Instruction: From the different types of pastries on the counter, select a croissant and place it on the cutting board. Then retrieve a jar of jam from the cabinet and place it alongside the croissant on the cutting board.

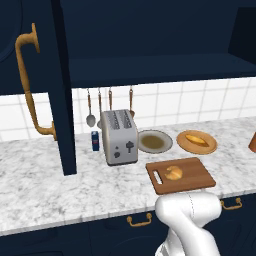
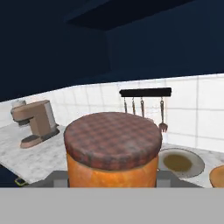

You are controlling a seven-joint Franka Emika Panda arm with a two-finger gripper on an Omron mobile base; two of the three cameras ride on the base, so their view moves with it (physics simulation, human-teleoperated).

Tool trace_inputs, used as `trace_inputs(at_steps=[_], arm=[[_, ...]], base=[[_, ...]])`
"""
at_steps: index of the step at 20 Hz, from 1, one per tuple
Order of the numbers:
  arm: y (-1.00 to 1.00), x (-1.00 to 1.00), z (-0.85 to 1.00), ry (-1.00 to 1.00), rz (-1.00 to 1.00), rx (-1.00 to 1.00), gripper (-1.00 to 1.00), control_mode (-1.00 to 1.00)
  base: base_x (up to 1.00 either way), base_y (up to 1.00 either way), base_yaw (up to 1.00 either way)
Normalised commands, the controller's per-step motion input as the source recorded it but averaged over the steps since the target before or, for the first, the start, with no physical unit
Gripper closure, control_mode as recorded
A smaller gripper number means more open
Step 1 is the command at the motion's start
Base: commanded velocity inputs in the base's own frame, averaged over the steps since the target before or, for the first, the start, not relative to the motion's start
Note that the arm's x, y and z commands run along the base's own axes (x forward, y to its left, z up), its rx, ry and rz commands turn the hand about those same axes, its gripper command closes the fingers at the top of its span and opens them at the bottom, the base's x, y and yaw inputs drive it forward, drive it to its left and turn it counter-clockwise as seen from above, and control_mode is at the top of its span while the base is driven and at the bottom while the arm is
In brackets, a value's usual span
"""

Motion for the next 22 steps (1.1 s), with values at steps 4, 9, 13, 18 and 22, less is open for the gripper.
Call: trace_inputs(at_steps=[4, 9, 13, 18, 22], arm=[[0.01, -0.01, -0.91, -0.06, 0.28, 0.00, 1.00, -1.00], [0.05, 0.04, -0.50, -0.07, 0.19, 0.00, 1.00, -1.00], [0.04, 0.18, -0.14, -0.11, 0.12, 0.00, 1.00, -1.00], [0.20, 0.39, -0.59, -0.03, 0.10, -0.03, 1.00, -1.00], [0.00, 0.53, -0.55, -0.12, 0.11, -0.03, 1.00, -1.00]], base=[[0.00, 0.00, 0.00], [0.00, 0.00, 0.00], [0.00, 0.00, 0.00], [0.00, 0.00, 0.00], [0.00, 0.00, 0.00]])
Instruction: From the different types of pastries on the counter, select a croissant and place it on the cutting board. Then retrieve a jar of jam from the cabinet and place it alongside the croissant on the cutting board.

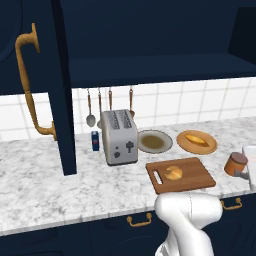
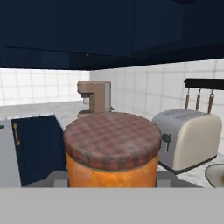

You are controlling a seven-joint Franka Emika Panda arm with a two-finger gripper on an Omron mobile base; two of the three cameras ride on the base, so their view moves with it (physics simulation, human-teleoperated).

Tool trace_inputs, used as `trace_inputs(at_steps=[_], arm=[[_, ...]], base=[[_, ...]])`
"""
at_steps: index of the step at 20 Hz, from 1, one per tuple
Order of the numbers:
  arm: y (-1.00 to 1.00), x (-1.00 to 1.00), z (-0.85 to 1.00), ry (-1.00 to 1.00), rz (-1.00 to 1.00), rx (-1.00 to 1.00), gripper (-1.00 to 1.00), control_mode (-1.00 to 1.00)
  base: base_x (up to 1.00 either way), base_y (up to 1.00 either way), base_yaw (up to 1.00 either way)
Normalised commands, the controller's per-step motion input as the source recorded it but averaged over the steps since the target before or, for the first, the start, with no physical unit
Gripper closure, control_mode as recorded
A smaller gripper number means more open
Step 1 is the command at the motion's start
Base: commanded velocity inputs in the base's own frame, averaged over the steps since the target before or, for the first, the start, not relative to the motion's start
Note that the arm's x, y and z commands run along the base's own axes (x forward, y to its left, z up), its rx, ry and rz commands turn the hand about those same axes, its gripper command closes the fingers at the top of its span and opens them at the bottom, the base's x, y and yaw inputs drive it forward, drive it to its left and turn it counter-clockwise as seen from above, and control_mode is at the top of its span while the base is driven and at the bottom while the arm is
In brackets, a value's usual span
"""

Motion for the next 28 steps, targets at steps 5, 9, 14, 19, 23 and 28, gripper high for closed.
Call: trace_inputs(at_steps=[5, 9, 14, 19, 23, 28], arm=[[0.00, 0.63, -0.66, -0.16, 0.15, -0.01, 1.00, -1.00], [0.00, 0.74, -0.56, -0.08, 0.10, -0.04, 1.00, -1.00], [-0.11, 0.70, -0.47, 0.00, 0.02, -0.05, 1.00, -1.00], [-0.42, 0.60, -0.41, 0.00, 0.00, 0.00, 1.00, -1.00], [-0.02, 0.60, -0.31, 0.07, 0.00, 0.00, 1.00, -1.00], [-0.07, 0.50, -0.67, 0.00, 0.00, 0.00, 1.00, -1.00]], base=[[0.00, 0.00, 0.00], [0.00, 0.00, 0.00], [0.00, 0.00, 0.00], [0.00, 0.00, 0.00], [0.00, 0.00, 0.00], [0.00, 0.00, 0.00]])
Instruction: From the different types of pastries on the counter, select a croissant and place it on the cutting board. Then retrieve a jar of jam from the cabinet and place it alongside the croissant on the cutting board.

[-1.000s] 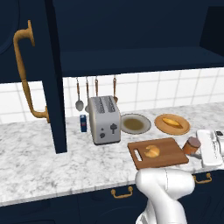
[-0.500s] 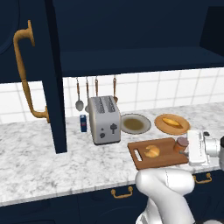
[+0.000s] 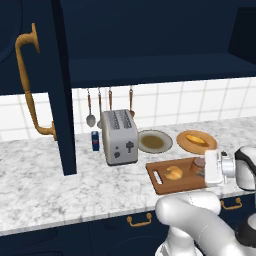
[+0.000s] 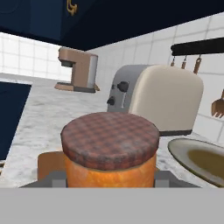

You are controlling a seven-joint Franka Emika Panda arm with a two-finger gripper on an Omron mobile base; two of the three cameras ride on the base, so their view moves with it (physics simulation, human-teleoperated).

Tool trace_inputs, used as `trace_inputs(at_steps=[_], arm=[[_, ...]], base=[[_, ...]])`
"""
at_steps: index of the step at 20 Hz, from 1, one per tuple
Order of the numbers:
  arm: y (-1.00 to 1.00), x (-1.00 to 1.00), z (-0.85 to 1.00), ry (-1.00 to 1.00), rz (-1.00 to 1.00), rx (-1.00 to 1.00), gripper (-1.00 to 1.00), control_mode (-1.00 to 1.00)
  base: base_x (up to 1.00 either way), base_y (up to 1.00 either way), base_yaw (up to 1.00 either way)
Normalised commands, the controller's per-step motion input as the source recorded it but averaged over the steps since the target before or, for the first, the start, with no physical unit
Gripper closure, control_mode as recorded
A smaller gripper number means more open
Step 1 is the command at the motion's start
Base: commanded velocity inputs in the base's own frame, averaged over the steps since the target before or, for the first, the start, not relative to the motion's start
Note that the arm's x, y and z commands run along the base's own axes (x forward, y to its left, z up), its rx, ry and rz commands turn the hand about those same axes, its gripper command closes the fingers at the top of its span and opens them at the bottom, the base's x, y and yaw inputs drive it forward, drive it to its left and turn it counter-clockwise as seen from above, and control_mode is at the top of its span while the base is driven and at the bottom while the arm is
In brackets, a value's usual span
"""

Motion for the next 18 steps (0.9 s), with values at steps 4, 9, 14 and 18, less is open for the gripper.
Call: trace_inputs(at_steps=[4, 9, 14, 18], arm=[[-0.13, 0.25, -0.62, 0.00, 0.00, 0.00, 1.00, -1.00], [-0.03, 0.36, -0.19, 0.00, 0.00, 0.00, 1.00, -1.00], [-0.02, 0.44, -0.27, 0.00, 0.00, 0.01, 1.00, -1.00], [-0.04, 0.37, -0.42, 0.02, 0.03, 0.09, -1.00, -1.00]], base=[[0.00, 0.00, 0.00], [0.00, 0.00, 0.00], [0.00, 0.00, 0.00], [0.00, 0.00, 0.00]])
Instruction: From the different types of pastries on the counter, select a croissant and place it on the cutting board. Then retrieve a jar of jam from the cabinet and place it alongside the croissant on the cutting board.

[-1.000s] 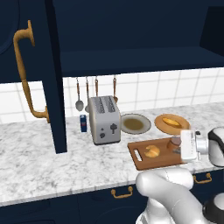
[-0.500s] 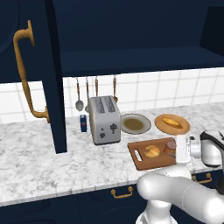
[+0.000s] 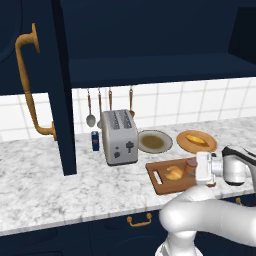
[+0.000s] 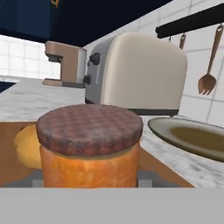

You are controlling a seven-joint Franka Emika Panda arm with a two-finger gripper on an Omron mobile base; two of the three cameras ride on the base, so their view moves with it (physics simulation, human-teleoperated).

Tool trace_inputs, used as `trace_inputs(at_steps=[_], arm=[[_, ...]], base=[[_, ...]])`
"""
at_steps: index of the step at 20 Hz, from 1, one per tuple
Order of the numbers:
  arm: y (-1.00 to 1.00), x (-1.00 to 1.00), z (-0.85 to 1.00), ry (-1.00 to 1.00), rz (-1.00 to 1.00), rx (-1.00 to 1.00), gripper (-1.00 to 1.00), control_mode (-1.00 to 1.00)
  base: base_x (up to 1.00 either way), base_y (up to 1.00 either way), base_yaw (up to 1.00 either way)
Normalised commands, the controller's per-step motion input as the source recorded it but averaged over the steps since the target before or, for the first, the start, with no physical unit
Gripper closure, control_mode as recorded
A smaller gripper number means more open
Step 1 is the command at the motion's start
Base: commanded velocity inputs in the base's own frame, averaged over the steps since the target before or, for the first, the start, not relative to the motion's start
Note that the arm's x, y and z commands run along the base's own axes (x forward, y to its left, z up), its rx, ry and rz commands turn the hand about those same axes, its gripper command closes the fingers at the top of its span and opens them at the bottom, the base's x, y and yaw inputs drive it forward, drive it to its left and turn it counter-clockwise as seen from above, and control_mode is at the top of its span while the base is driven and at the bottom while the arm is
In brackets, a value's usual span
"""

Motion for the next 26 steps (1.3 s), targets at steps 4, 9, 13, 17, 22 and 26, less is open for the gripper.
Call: trace_inputs(at_steps=[4, 9, 13, 17, 22, 26], arm=[[-0.25, 0.11, -0.24, 0.00, 0.02, 0.14, -1.00, -1.00], [-0.38, -0.22, -0.04, 0.02, -0.02, 0.12, -1.00, -1.00], [-0.52, -0.59, 0.00, 0.04, -0.06, 0.14, -1.00, -1.00], [-0.57, -0.90, 0.22, 0.01, -0.10, 0.19, -1.00, -1.00], [-0.65, -1.00, 0.63, 0.00, -0.12, 0.26, -1.00, -1.00], [-0.49, -1.00, 0.95, 0.00, -0.12, 0.27, -1.00, -1.00]], base=[[0.00, 0.00, 0.00], [0.00, 0.00, 0.00], [0.00, 0.00, 0.00], [0.00, 0.00, 0.00], [0.00, 0.00, 0.00], [0.00, 0.00, 0.00]])
